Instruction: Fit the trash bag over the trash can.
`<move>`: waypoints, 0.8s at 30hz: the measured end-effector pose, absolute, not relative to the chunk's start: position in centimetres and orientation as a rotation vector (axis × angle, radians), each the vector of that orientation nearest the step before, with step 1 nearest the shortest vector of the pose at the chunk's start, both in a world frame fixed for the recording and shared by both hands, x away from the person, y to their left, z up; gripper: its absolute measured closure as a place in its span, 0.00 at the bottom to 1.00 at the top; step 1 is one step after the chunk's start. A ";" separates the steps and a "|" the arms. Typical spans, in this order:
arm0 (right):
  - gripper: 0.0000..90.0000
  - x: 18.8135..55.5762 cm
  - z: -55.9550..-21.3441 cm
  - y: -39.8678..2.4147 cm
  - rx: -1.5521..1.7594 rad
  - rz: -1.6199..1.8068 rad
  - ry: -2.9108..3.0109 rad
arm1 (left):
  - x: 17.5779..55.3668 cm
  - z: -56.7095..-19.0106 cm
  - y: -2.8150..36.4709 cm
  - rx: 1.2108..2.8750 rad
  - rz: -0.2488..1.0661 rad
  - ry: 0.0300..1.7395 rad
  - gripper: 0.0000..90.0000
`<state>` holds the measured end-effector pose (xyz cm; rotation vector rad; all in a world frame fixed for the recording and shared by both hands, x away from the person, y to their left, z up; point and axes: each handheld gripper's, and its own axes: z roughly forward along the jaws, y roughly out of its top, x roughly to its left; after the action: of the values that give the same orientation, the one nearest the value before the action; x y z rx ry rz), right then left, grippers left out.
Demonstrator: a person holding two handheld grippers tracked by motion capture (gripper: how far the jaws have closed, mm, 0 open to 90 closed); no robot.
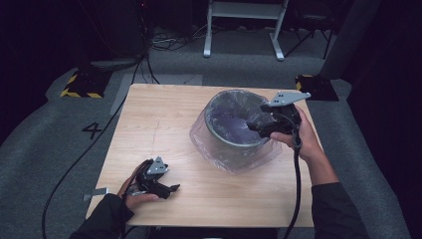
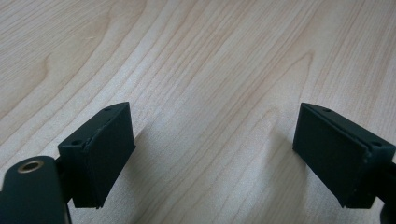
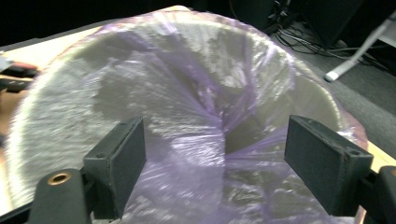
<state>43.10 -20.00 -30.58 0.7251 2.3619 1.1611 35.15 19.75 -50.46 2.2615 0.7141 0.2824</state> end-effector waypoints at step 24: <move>0.22 39.8 -30.8 -21.2 0.669 1.125 2.338 | 35.2 -50.5 19.7 2.261 0.282 0.714 0.13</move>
<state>39.84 -21.23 -30.79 0.6693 2.3383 1.1251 35.16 19.75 -50.47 2.2613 0.7141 0.2820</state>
